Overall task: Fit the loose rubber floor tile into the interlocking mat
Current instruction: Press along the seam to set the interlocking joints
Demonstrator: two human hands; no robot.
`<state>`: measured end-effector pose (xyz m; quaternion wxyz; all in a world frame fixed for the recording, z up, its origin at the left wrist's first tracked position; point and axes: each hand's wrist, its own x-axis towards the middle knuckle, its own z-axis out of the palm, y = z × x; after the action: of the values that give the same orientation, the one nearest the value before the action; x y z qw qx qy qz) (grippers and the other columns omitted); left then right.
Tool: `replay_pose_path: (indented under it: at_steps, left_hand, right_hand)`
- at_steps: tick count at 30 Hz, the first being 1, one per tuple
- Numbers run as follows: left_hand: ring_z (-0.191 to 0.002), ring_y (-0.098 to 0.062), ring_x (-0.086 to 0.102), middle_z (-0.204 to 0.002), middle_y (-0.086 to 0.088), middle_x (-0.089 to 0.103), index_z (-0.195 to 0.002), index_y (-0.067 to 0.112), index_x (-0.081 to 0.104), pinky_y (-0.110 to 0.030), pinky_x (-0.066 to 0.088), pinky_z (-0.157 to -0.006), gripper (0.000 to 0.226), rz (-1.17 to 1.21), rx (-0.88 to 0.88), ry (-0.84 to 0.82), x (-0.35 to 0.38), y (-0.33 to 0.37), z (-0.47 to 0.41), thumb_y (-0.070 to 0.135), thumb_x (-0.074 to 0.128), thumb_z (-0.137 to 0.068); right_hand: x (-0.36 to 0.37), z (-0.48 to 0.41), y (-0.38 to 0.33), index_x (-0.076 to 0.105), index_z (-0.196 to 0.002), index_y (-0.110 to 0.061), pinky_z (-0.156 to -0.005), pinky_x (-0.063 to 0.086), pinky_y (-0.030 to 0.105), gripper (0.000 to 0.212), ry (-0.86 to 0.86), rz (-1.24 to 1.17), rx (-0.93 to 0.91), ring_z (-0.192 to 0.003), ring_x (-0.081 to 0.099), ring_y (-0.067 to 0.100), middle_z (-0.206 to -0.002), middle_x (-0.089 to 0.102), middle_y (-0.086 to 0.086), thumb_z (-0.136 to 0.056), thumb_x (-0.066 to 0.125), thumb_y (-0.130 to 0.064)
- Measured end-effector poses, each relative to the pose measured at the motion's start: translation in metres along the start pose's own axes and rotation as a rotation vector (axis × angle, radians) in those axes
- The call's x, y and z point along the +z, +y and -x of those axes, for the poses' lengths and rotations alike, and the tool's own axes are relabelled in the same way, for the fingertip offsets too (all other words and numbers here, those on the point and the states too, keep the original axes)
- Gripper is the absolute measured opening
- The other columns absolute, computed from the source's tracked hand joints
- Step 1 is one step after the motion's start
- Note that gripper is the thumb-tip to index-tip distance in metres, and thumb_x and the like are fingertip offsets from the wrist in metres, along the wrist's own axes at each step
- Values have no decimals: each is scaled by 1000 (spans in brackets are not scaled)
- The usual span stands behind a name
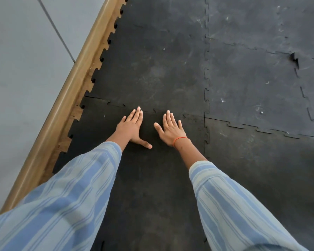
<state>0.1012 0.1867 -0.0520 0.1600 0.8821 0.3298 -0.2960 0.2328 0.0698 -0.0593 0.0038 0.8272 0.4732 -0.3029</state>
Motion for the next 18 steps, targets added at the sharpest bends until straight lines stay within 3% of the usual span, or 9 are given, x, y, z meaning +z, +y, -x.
replay_pose_path:
  at_steps: [8, 14, 18]
  left_hand:
    - [-144, -24, -28, -152, -6, -41, -146, 11, -31, -46, -5, -119, 151, -28, -34, -21, 6, -24, -2, 89, 58, -54]
    - [-143, -23, -30, -151, -4, -42, -146, 13, -32, -47, -6, -119, 153, 0, -45, -41, -4, -25, -3, 89, 61, -51]
    - [-146, -22, -23, -155, -6, -35, -148, 11, -27, -45, -3, -121, 131, 103, -90, 38, 1, -30, 2, 91, 38, -67]
  right_hand:
    - [15, -4, -7, -11, -150, -13, -121, -7, 43, 95, 83, 97, 44, -147, -18, 13, -159, -19, -2, -84, 17, -75]
    - [5, -6, 1, -10, -151, -16, -122, -5, 40, 95, 45, 104, 10, -147, -17, 12, -160, -18, -4, -84, 21, -75]
    - [14, 2, 14, -10, -150, -14, -122, -5, 38, 87, 129, 52, 62, -147, -16, 13, -160, -18, -1, -89, 18, -69]
